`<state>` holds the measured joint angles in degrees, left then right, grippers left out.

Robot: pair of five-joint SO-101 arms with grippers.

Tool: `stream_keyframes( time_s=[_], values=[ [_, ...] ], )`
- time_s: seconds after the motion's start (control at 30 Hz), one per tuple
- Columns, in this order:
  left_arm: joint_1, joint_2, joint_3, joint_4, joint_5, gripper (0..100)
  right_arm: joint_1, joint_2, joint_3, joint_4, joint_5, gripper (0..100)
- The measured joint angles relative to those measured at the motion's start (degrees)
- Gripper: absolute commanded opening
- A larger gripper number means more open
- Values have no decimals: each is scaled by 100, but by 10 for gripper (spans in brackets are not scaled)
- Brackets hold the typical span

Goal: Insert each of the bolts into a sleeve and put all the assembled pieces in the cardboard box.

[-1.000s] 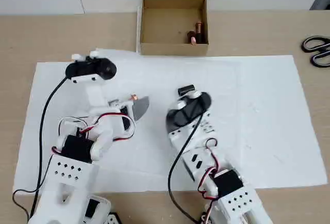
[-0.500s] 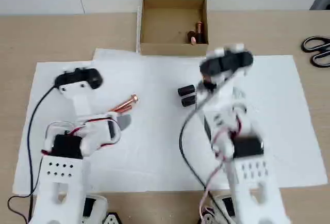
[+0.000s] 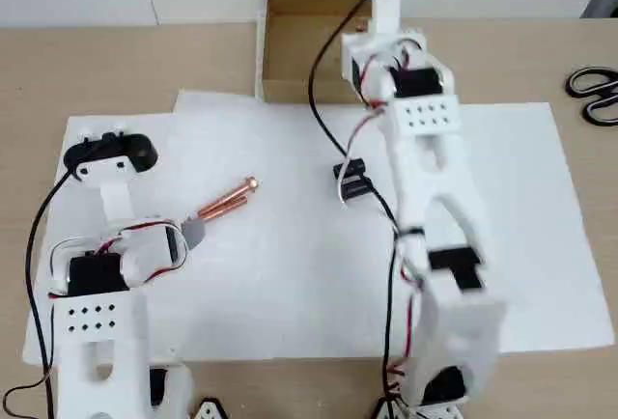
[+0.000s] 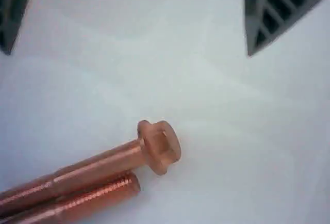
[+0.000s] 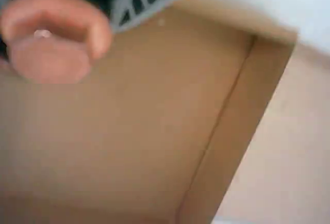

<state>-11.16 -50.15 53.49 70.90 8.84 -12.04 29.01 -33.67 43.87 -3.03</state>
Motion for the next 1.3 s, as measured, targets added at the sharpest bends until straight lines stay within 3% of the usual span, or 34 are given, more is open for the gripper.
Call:
stream_keyframes(
  time_s=[0.27,0.43,0.67,0.93,1.3],
  values=[
    [0,0,0,0,0,273,-114,2497,-3411,9,0,4],
    [0,0,0,0,0,273,-202,3587,-4510,9,0,6],
    [0,0,0,0,0,273,-264,4220,-4844,9,0,24],
    [0,0,0,0,0,273,-264,4281,-4853,9,0,305],
    [0,0,0,0,0,273,-264,4316,-4923,53,88,313]
  ],
)
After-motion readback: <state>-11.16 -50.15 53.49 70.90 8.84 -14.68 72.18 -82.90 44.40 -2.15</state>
